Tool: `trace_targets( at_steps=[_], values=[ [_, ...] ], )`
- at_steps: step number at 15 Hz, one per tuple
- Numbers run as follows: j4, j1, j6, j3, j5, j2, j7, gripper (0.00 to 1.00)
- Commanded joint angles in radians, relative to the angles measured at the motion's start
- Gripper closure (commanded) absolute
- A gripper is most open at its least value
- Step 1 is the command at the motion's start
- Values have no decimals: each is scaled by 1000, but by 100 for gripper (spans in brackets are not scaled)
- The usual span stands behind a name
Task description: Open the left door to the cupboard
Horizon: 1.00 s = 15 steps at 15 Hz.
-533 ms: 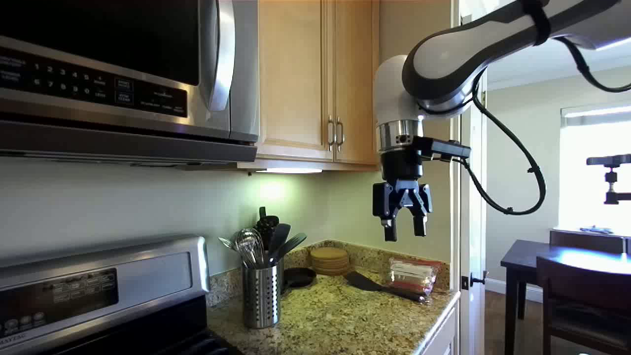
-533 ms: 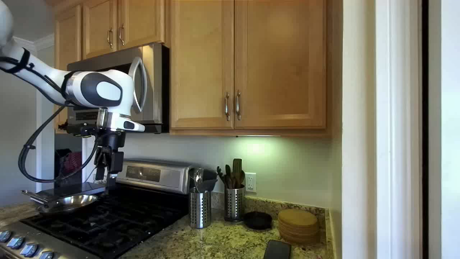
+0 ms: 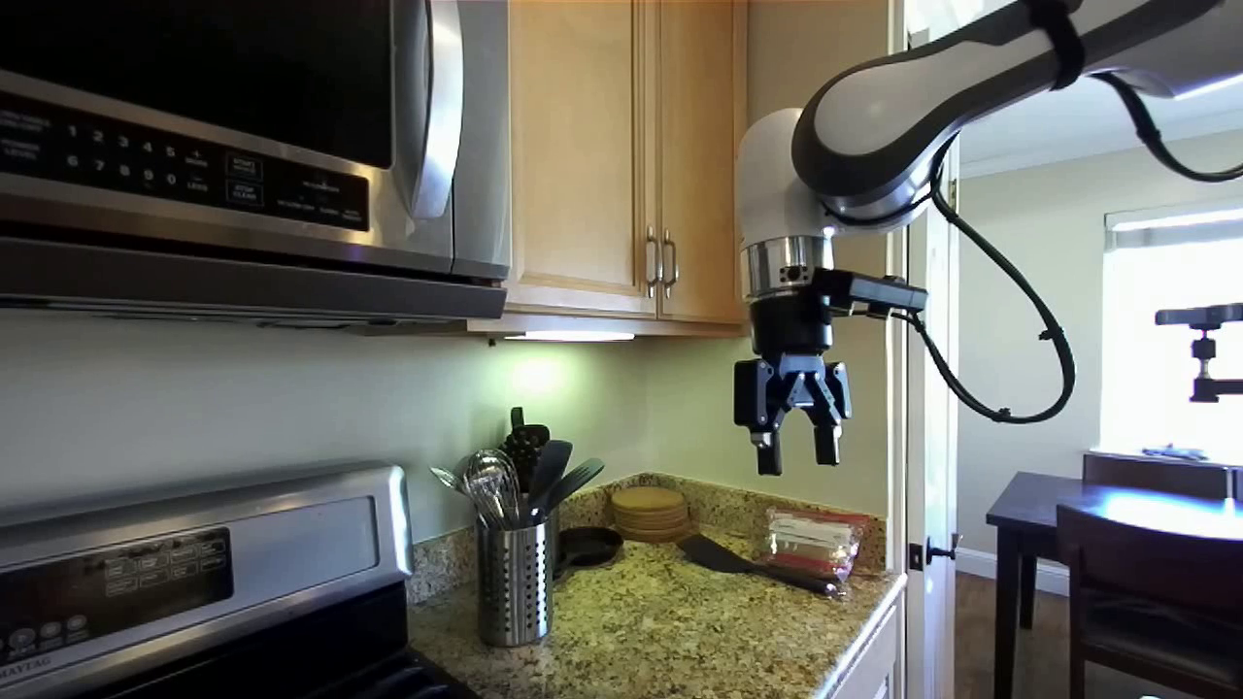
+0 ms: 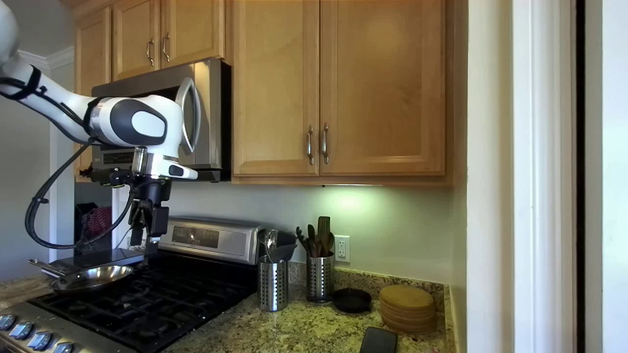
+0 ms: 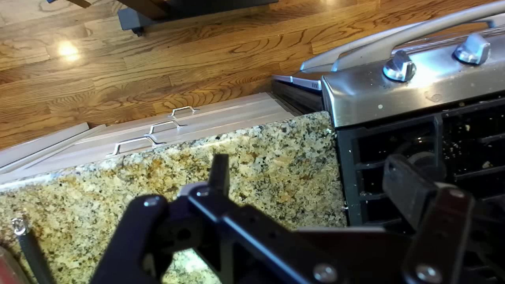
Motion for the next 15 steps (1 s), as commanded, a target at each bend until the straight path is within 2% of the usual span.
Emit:
trace_targets(
  at_steps=[1, 7, 11, 15],
  values=[
    [2, 7, -2, -7, -3, 1, 2, 0],
    [4, 5, 9, -5, -9, 6, 7, 0],
    [43, -17, 82, -9, -47, 47, 19, 0],
    [116, -54, 196, -22, -140, 114, 25, 0]
  ],
)
